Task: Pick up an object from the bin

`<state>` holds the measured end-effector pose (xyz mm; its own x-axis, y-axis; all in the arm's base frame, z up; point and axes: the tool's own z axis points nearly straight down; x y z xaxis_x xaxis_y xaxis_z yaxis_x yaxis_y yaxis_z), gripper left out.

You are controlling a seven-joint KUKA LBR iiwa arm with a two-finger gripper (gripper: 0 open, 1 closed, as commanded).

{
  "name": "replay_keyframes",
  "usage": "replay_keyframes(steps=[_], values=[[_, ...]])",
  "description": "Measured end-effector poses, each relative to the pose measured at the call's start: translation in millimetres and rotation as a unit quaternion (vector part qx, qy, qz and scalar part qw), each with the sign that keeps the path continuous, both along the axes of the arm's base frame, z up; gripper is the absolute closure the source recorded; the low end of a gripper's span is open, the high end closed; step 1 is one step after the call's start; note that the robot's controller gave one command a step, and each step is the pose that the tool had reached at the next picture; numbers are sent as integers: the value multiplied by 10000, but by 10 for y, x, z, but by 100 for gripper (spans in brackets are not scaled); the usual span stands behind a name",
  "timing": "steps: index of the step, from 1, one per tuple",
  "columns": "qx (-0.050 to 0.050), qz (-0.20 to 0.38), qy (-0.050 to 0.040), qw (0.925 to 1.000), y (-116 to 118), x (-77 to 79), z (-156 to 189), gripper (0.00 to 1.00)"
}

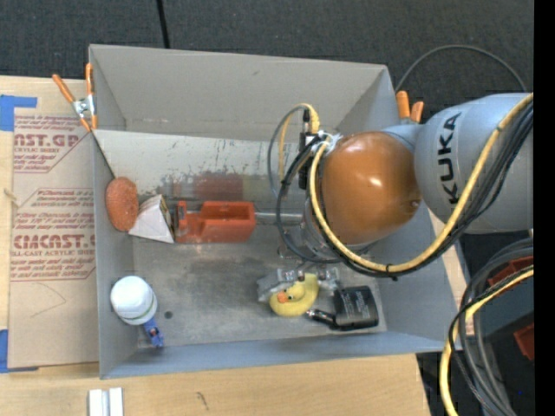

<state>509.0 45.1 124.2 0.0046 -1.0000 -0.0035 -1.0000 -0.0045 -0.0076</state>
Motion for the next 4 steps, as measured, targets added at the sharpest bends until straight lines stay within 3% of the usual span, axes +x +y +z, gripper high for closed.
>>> replay_keyframes(steps=[1, 2, 3, 4], values=[[-1, 120, 80, 9999, -80, 33, 377, 100], [-7, 298, -19, 9996, -271, 90, 222, 100], [-8, 1617, 45, 9868, -484, -1, -94, 100], [-5, 2406, 38, 9706, -826, 128, -98, 100]])
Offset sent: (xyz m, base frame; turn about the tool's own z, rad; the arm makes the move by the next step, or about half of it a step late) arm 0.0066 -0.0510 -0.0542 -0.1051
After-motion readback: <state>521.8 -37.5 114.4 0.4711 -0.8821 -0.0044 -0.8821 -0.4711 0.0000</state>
